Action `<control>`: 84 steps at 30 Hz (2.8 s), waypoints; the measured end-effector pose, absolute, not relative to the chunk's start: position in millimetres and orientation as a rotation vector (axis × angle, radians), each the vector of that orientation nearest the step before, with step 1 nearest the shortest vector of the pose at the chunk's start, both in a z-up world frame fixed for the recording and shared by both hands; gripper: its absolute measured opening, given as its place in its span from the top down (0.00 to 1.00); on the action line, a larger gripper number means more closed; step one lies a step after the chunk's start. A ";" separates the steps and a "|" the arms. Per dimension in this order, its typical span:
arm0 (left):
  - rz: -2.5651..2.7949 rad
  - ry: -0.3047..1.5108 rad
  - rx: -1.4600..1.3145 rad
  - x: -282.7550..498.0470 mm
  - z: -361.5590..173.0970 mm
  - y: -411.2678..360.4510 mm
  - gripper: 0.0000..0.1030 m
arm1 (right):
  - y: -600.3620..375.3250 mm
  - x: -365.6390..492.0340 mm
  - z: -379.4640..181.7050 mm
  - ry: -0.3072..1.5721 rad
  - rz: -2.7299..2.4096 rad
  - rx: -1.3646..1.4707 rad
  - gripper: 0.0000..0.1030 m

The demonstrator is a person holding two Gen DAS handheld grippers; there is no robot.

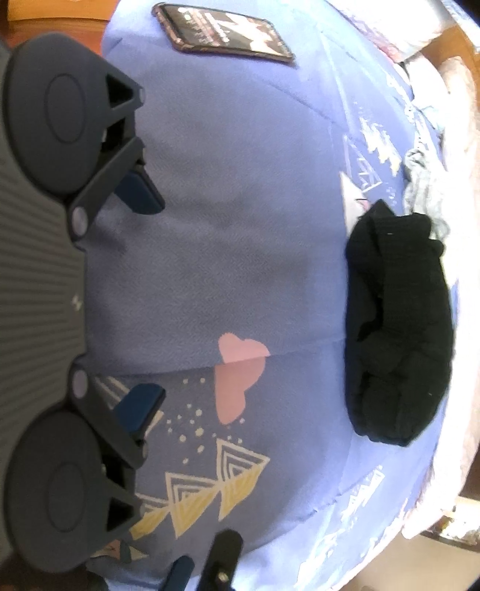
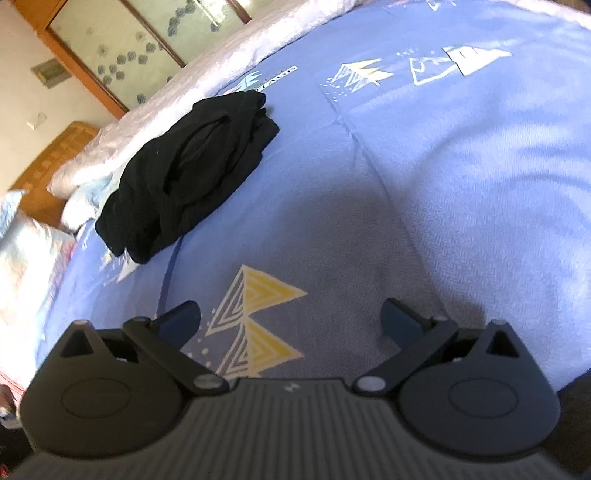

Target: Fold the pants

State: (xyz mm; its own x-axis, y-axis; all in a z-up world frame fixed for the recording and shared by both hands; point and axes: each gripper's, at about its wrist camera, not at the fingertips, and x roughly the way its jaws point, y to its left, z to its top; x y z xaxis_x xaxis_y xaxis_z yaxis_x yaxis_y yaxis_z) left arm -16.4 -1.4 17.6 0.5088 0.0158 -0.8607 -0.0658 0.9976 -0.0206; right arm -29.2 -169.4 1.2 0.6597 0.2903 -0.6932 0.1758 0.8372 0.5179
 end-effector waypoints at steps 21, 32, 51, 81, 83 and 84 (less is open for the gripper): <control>0.074 1.028 -0.081 -22.6 26.3 15.1 0.02 | -144.6 -32.8 14.0 0.834 0.081 0.441 0.03; 0.100 1.016 -0.064 -22.3 25.0 18.8 0.04 | -140.4 -33.8 16.2 0.826 0.093 0.411 0.13; 0.114 1.012 -0.043 -19.2 15.9 23.3 0.07 | -121.2 -31.3 18.7 0.792 0.126 0.290 0.43; 0.121 0.928 -0.134 -23.1 16.5 53.4 0.12 | -69.4 29.2 53.3 0.673 0.276 0.068 0.32; 0.132 0.932 -0.146 -21.4 14.3 60.1 0.12 | -50.1 48.1 60.8 0.626 0.320 -0.005 0.28; 0.140 0.932 -0.150 -20.7 13.6 63.5 0.12 | -37.1 61.7 64.9 0.596 0.341 -0.055 0.24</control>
State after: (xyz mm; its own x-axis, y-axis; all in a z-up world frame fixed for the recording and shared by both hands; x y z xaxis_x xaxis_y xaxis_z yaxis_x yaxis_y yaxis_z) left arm -20.7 63.5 13.6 0.5883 0.0548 -0.8068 -0.1847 0.9804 -0.0681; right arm 61.7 -37.1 64.9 0.7737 0.2986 -0.5588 -0.3302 0.9428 0.0466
